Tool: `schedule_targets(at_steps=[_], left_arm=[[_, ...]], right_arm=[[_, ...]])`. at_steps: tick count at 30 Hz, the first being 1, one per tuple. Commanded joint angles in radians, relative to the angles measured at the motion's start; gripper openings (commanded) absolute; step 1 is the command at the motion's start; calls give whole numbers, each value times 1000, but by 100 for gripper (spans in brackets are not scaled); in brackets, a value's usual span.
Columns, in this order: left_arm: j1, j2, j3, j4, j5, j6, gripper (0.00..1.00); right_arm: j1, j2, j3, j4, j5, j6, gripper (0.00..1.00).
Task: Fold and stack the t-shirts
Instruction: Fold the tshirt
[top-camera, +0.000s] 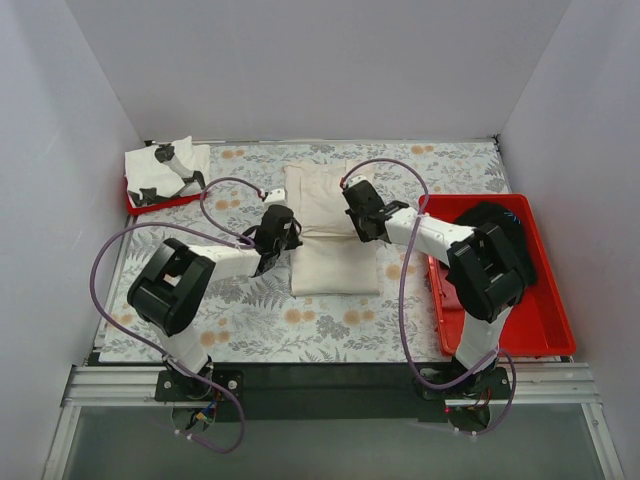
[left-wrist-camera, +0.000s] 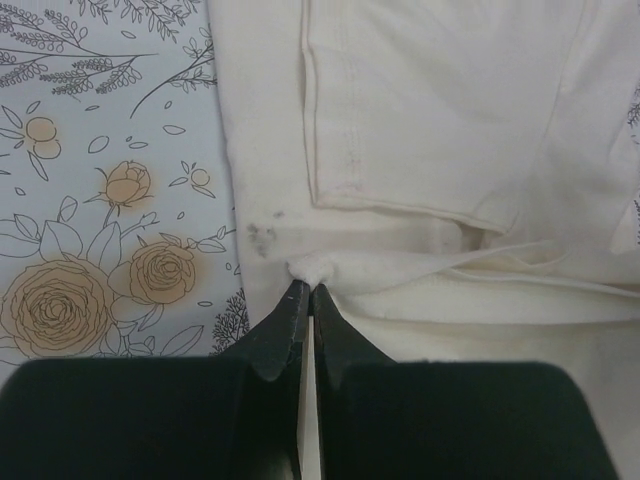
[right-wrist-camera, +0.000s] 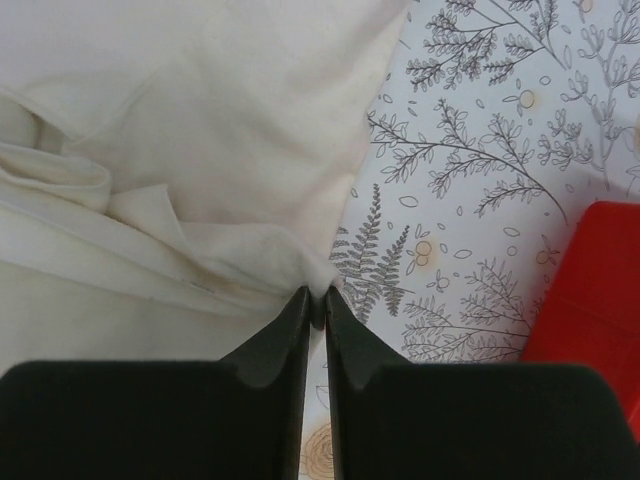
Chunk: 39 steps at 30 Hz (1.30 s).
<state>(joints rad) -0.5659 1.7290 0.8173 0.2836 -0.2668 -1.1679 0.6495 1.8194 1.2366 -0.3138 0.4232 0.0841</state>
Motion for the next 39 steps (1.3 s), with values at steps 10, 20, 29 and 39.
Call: schedule_targets(at_steps=[10,20,29,39], left_arm=[[0,-227,97,-138,-192,-4,84],[-166,-313,-55,-138,-112,-99,85],[-172,-424,-193,-198,-84,-171,85],[-172,-536,-331,-241,47,-259,84]], right_arm=[[-25,-202,35,-28,45,-4,60],[-25,-291,-144,70,-299,52,61],[-25,-416,-311,110,-368,95,68],[-27,-543,-509,140,-385,157,70]])
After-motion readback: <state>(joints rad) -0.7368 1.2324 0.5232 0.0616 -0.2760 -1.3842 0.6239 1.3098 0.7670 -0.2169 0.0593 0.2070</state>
